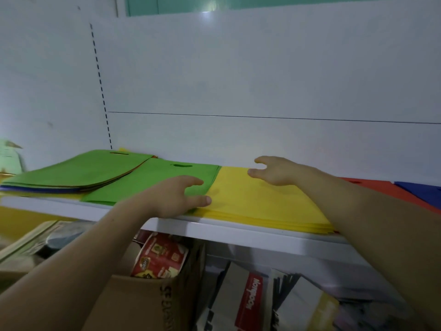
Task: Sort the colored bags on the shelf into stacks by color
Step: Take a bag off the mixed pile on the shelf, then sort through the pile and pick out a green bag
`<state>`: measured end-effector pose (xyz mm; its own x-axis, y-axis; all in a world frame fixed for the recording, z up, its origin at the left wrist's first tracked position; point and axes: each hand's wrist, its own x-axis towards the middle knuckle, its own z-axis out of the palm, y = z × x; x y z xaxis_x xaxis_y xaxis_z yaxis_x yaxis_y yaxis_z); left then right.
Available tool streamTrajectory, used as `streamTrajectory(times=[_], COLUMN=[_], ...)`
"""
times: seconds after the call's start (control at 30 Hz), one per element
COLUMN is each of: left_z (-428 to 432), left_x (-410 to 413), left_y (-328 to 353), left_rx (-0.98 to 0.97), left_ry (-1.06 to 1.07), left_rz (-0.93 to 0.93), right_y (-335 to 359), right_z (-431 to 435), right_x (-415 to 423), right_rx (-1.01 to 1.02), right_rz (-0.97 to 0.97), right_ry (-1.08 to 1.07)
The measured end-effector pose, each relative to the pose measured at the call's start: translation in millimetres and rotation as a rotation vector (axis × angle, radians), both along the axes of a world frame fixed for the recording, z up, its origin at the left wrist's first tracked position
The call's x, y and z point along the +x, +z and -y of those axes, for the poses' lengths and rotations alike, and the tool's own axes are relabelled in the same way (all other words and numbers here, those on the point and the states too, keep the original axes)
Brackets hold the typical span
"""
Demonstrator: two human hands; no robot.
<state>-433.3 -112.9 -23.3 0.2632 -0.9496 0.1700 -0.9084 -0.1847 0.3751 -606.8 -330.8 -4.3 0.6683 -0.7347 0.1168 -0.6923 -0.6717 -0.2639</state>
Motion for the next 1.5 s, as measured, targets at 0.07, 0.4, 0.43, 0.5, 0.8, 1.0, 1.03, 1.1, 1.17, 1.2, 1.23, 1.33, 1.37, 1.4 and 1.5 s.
streamTrajectory(times=[0.07, 0.4, 0.43, 0.5, 0.8, 1.0, 1.03, 1.1, 1.17, 1.2, 1.23, 1.33, 1.37, 1.4, 1.5], left_z=[-12.4, -116.8, -129.0, -152.3, -205.7, -188.0, -182.2, -169.2, -155.3, -148.4, -142.0, -124.5, -119.4, -114.2, -101.5], left_x=[13.6, 138.9, 154.4, 185.5, 292.4, 343.5, 351.2, 366.2, 380.1, 386.8, 393.1, 408.6, 412.9, 416.7, 425.6], left_y=[1.1, 5.0, 4.7, 3.2, -5.4, -4.9, -3.5, -0.2, 1.6, 1.9, 2.0, 3.0, 3.5, 3.8, 1.8], left_rx=[-0.026, -0.073, -0.075, -0.069, -0.073, -0.092, -0.099, -0.11, -0.095, -0.075, -0.049, 0.015, 0.028, 0.041, 0.116], left_ry=[0.018, 0.151, 0.169, 0.201, 0.294, 0.3, 0.297, 0.295, 0.296, 0.297, 0.296, 0.282, 0.278, 0.272, 0.244], left_rz=[-0.004, -0.015, -0.004, 0.013, 0.034, 0.018, 0.013, 0.006, 0.008, 0.011, 0.017, 0.056, 0.057, 0.05, 0.052], right_y=[5.1, 11.6, 11.7, 10.5, 1.5, 2.3, 2.7, 3.3, 1.8, 0.8, -0.7, -4.1, -5.4, -6.6, -9.9], right_z=[-12.6, -101.5, -111.4, -130.6, -171.3, -152.9, -146.3, -131.8, -117.7, -111.5, -106.2, -97.0, -94.8, -93.4, -91.8], right_x=[17.3, 162.7, 180.0, 213.2, 328.3, 378.6, 385.8, 399.3, 411.3, 416.5, 421.1, 429.1, 430.5, 431.9, 435.6], right_rx=[-0.013, -0.006, 0.0, 0.007, 0.006, -0.015, -0.016, -0.016, -0.019, -0.019, -0.022, -0.048, -0.047, -0.038, -0.016], right_rz=[0.023, 0.034, 0.028, 0.024, -0.036, -0.093, -0.102, -0.13, -0.167, -0.189, -0.209, -0.264, -0.279, -0.295, -0.332], right_ry=[0.015, 0.106, 0.115, 0.132, 0.142, 0.124, 0.115, 0.093, 0.056, 0.033, 0.014, -0.026, -0.035, -0.042, -0.063])
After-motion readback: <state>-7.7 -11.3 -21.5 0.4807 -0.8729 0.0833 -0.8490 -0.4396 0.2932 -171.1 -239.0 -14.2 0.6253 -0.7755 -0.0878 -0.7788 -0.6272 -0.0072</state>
